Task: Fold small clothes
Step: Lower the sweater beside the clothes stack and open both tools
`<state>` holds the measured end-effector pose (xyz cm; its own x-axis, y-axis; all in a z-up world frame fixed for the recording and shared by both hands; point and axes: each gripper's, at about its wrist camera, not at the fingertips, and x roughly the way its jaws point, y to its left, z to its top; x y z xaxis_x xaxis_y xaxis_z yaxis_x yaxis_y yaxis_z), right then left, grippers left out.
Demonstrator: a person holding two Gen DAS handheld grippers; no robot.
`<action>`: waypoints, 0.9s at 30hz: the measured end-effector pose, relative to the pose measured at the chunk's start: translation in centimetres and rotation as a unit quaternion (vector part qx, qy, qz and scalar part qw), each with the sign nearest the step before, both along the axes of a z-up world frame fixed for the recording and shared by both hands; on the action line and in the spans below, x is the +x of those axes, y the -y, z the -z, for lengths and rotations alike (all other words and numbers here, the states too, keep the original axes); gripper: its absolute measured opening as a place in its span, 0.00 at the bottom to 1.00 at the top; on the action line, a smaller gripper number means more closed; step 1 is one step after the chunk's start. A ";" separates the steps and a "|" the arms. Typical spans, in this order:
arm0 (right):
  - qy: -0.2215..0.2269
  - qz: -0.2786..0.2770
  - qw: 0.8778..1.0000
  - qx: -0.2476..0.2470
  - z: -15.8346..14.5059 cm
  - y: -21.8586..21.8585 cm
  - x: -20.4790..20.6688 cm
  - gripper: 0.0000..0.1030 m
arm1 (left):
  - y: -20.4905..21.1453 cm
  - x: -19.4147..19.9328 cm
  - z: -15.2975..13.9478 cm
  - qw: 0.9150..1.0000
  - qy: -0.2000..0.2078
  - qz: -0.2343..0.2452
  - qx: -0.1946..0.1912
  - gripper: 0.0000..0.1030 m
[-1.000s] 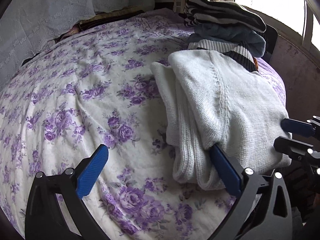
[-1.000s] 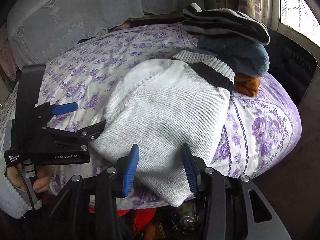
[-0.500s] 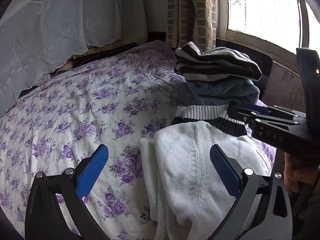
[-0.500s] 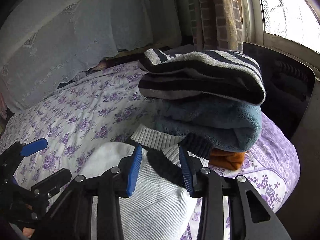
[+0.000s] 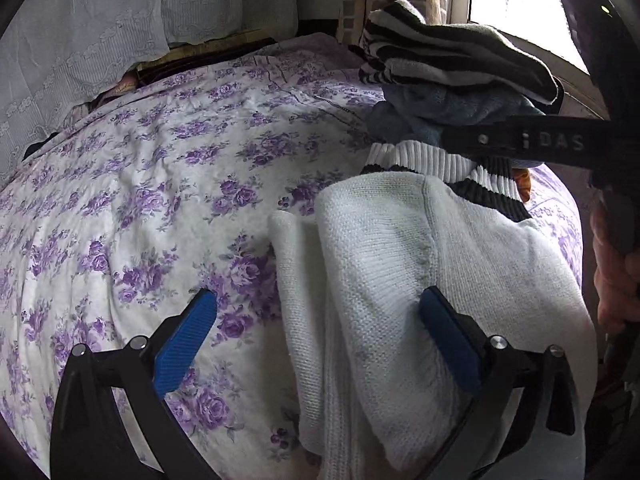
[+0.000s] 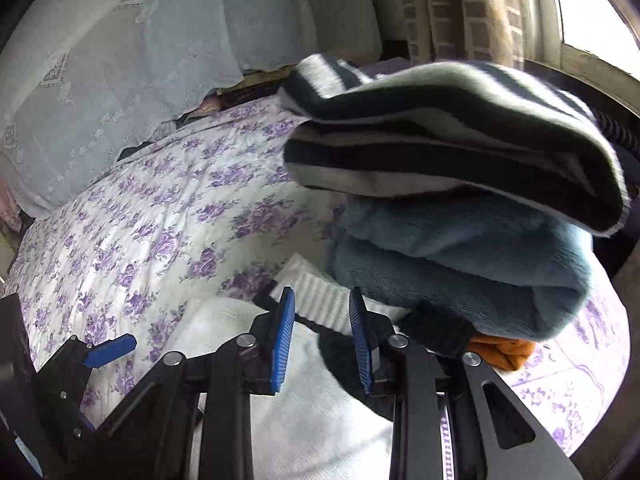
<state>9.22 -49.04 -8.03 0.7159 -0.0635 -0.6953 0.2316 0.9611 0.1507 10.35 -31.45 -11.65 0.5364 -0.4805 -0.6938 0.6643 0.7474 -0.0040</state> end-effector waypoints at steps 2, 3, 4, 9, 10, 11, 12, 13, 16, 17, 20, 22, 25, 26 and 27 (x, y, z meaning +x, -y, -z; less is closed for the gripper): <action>-0.052 -0.012 0.998 0.024 2.1 -0.1 2.7 0.21 | -0.1 0.1 0.1 1.000 -0.003 0.000 0.000 0.96; -0.078 -0.012 0.996 0.048 3.4 0.3 3.6 0.21 | -0.3 0.2 0.2 1.000 -0.007 -0.002 -0.002 0.96; -0.085 -0.009 0.994 0.066 3.9 0.7 3.8 0.19 | -0.5 0.4 0.3 1.000 -0.015 -0.003 -0.006 0.96; -0.020 0.021 0.999 0.036 0.7 0.7 -0.8 0.18 | -1.6 0.5 -0.1 0.999 -0.038 -0.004 -0.019 0.96; -0.011 0.023 1.000 0.019 0.1 0.2 -2.2 0.36 | -1.8 0.2 -0.2 0.999 -0.035 -0.002 -0.018 0.96; -0.002 0.024 1.000 0.007 -0.5 -0.4 -3.8 0.45 | -2.0 -0.2 -0.3 0.999 -0.033 0.001 -0.017 0.96; 0.007 0.029 1.000 -0.004 -1.0 -0.9 -5.4 0.51 | -2.2 -0.6 -0.4 0.999 -0.031 0.003 -0.014 0.96; 0.013 0.033 0.999 -0.015 -1.4 -1.5 -6.9 0.52 | -2.5 -1.0 -0.5 1.000 -0.028 0.004 -0.013 0.96; 0.025 0.037 0.999 -0.010 -2.2 -3.2 -11.1 0.64 | -3.5 -2.3 -0.9 1.000 -0.024 0.005 -0.016 0.96; 0.028 0.043 0.999 -0.007 -2.3 -3.8 -12.4 0.70 | -4.0 -2.7 -1.1 0.999 -0.026 0.005 -0.019 0.96; 0.019 0.048 0.999 -0.002 -2.8 -5.7 -15.4 0.74 | -5.6 -4.0 -1.7 0.999 -0.031 0.005 -0.027 0.96; 0.000 0.054 0.998 -0.010 -3.1 -7.0 -16.7 0.75 | -6.7 -5.0 -2.3 0.999 -0.029 0.001 -0.032 0.96; -0.023 0.060 0.998 -0.011 -4.0 -8.6 -18.8 0.79 | -8.0 -6.8 -3.5 0.999 -0.020 -0.003 -0.036 0.96; -0.022 0.063 0.998 -0.015 -4.5 -9.3 -19.5 0.82 | -8.2 -7.4 -4.0 0.999 -0.016 -0.001 -0.037 0.96; -0.016 0.068 0.997 -0.021 -4.9 -10.0 -20.3 0.84 | -8.4 -8.1 -4.5 0.999 -0.010 0.001 -0.036 0.96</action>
<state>-11.10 -39.06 -3.14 0.6755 -0.1882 -0.7129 0.3649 0.9255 0.1015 2.20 -23.03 -7.16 0.5215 -0.5313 -0.6677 0.6655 0.7430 -0.0714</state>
